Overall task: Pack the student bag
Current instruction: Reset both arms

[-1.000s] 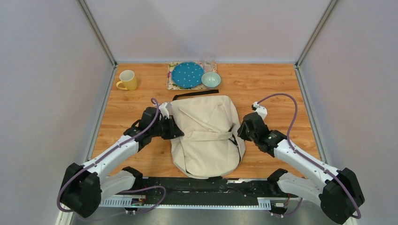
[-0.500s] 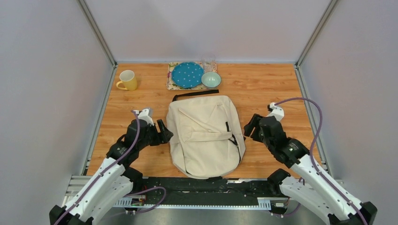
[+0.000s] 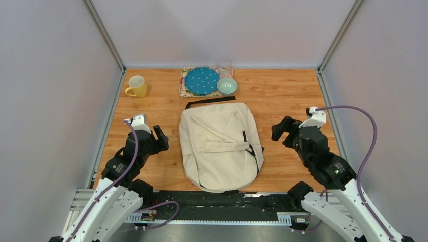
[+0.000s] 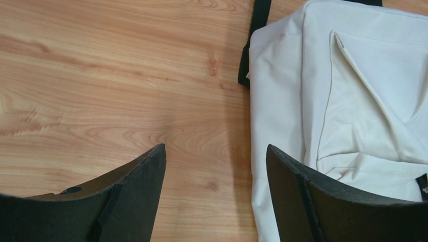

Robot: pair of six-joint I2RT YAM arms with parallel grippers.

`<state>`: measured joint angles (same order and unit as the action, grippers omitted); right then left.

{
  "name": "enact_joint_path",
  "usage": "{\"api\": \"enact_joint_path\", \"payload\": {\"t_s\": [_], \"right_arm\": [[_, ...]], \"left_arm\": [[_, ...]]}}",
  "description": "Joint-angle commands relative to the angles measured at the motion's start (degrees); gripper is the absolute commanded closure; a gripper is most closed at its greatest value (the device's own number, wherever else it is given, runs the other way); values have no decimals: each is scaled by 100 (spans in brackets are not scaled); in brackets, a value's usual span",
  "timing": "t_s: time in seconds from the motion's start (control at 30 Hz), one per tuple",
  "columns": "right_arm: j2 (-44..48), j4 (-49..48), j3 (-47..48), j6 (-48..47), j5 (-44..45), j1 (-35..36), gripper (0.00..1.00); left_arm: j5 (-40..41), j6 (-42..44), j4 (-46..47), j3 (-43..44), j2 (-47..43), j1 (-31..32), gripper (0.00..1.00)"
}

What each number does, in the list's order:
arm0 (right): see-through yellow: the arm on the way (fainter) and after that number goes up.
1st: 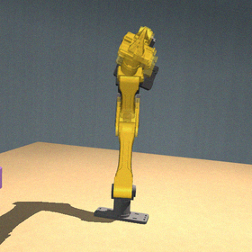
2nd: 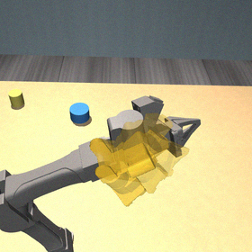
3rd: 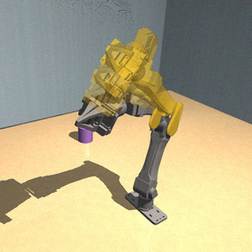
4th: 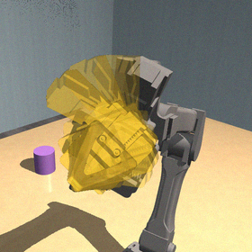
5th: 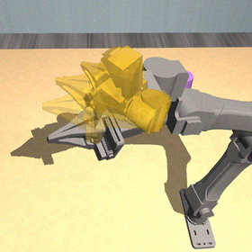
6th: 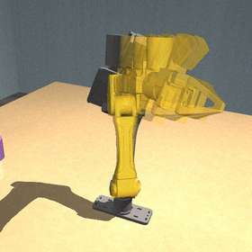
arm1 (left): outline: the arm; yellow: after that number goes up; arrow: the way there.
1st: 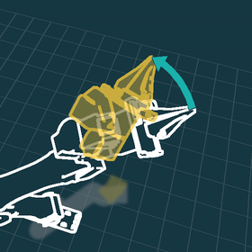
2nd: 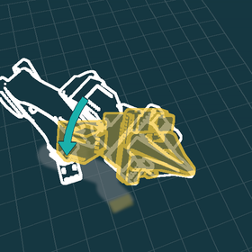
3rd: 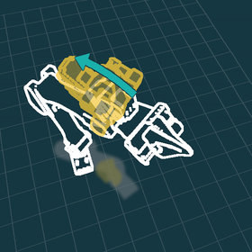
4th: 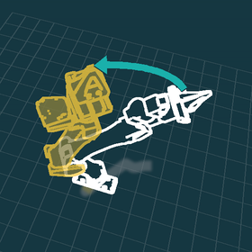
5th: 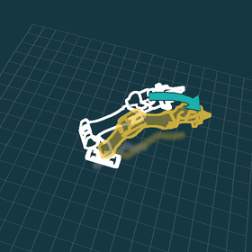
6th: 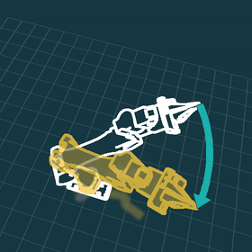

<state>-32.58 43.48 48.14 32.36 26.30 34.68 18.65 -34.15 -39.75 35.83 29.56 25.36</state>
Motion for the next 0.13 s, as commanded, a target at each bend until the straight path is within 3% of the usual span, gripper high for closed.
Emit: {"api": "enact_joint_path", "payload": {"t_s": [0.0, 0.1], "right_arm": [[93, 99, 248, -230, 199, -22, 9], [207, 46, 275, -309, 278, -22, 8]], "left_arm": [[191, 277, -174, 187, 94, -32, 20], [200, 269, -139, 187, 111, -32, 20]]}}
